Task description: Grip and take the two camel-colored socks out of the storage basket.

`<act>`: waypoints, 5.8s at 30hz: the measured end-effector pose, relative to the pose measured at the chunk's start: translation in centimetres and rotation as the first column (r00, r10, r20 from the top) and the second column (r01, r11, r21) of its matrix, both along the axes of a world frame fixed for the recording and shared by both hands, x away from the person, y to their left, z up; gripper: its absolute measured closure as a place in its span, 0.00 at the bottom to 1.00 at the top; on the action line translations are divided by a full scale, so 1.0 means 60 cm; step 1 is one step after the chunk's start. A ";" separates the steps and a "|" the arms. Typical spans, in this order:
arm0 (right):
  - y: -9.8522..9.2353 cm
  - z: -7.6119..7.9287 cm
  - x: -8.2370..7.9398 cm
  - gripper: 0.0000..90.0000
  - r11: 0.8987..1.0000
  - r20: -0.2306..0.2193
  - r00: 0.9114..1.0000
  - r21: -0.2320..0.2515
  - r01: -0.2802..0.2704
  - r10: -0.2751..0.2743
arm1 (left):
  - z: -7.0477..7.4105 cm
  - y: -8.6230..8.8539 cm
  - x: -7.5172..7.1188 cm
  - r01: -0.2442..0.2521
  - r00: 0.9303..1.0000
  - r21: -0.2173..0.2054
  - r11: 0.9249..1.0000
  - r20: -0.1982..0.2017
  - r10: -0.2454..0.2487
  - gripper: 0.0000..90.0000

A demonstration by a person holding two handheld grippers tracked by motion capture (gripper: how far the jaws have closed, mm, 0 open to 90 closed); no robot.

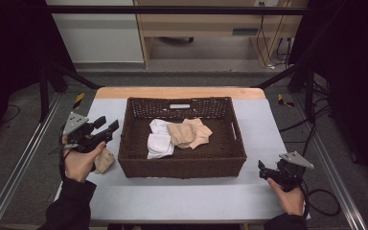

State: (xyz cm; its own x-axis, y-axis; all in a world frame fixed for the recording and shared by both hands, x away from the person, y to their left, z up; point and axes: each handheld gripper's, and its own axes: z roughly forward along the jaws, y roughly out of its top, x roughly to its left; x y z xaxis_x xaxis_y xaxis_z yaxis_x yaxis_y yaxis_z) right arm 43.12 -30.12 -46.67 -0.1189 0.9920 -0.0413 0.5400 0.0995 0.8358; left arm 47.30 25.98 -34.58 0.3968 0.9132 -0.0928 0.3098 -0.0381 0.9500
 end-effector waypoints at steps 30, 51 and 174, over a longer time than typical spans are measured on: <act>-0.001 -0.001 0.004 0.05 1.000 0.009 1.000 0.005 -0.008 0.008 | -0.005 -0.209 0.102 0.123 0.992 0.092 0.988 -0.030 -0.120 0.48; 0.000 -0.001 0.004 0.04 1.000 0.002 1.000 0.004 -0.011 0.011 | -0.095 -0.252 0.169 0.118 0.979 0.175 0.977 -0.186 -0.085 0.48; 0.001 -0.002 0.001 0.05 1.000 -0.004 1.000 -0.011 -0.009 0.009 | 0.011 0.090 -0.021 -0.018 0.999 -0.050 0.999 0.044 0.020 0.94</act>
